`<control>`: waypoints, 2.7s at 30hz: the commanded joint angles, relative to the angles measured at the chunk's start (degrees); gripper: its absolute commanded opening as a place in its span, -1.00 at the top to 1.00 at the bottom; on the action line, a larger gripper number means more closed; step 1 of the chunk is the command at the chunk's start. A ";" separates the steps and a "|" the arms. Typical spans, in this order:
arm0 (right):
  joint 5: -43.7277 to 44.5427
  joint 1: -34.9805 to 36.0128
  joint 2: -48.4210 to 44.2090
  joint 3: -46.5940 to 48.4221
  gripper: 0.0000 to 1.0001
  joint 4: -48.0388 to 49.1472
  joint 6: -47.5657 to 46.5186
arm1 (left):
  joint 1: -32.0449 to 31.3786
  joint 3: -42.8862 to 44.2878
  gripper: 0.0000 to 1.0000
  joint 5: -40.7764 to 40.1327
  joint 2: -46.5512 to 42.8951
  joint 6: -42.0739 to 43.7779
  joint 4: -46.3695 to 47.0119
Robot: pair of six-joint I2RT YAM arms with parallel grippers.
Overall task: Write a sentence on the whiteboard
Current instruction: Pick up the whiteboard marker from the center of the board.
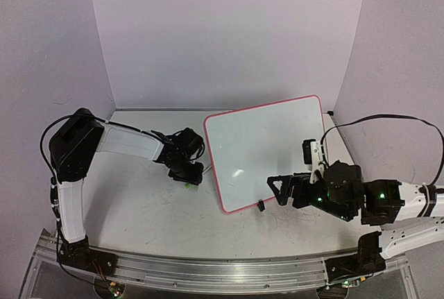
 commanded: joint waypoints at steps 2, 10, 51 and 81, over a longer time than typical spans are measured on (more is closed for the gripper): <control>-1.03 0.08 5.10 2.93 -0.91 -1.39 0.08 | -0.98 -0.58 0.25 -3.21 1.79 0.12 -2.21; -10.03 -5.47 21.53 3.41 -0.82 -2.10 2.69 | -0.95 -2.69 0.57 -3.83 1.44 1.82 -2.97; -5.58 -6.10 48.87 20.11 -0.04 4.59 6.13 | 3.44 -15.27 1.00 -9.26 -14.37 -2.90 -2.42; -36.39 -19.27 23.24 29.13 -0.97 11.12 -3.63 | 4.86 -6.60 1.00 25.02 -46.95 8.01 5.72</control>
